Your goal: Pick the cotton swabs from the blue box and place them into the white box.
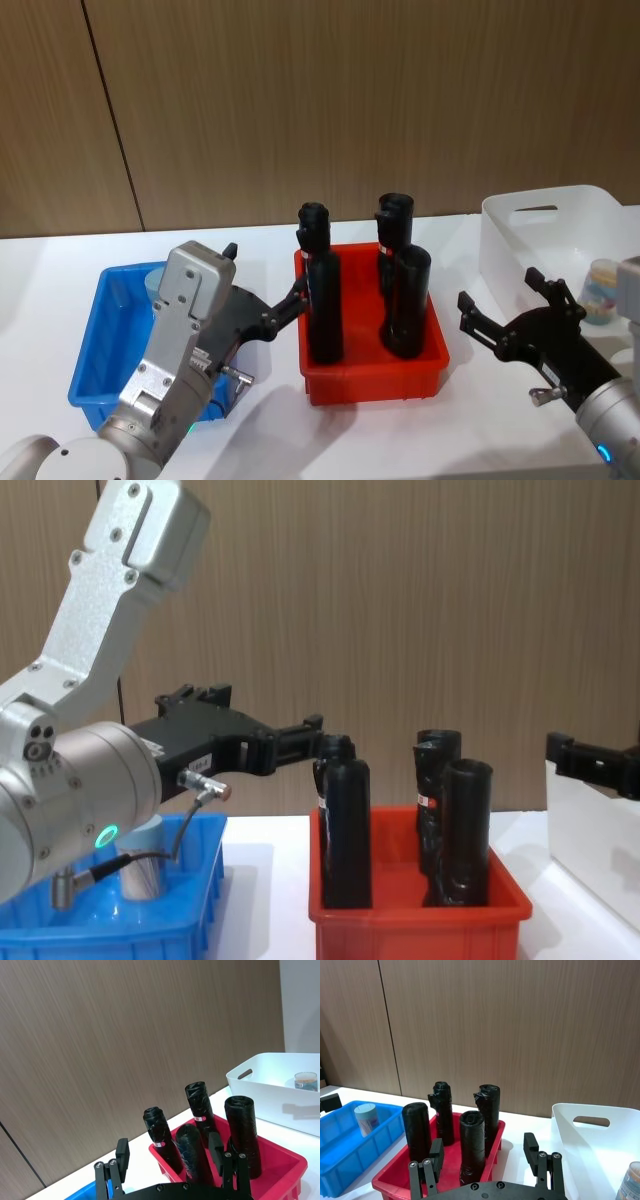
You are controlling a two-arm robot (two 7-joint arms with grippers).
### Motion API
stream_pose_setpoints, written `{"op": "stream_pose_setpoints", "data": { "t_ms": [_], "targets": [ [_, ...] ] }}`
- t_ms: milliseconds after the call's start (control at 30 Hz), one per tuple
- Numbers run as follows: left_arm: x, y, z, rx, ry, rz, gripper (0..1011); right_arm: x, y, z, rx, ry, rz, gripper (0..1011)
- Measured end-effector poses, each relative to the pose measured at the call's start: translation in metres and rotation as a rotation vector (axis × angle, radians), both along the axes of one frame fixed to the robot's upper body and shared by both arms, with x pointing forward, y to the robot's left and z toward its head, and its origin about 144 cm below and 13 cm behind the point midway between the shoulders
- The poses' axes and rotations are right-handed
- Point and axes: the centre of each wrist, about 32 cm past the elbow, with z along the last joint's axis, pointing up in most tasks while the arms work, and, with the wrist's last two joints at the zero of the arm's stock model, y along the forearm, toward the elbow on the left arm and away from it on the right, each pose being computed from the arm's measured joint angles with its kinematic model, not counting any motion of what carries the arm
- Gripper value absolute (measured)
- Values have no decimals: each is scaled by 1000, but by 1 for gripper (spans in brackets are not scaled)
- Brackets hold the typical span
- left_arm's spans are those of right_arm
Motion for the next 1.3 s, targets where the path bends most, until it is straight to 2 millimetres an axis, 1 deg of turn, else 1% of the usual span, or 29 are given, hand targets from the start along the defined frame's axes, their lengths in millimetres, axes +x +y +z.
{"op": "stream_pose_setpoints", "data": {
  "t_ms": [767,1100,1300],
  "targets": [
    [0,0,0,0,0,0,1003,1,-1,0,-2,2,2,1002],
    [0,0,0,0,0,0,1003,16,-10,-3,-5,30,20,1001],
    [0,0,0,0,0,0,1003,31,-17,-5,-10,52,51,1002]
  ]
}}
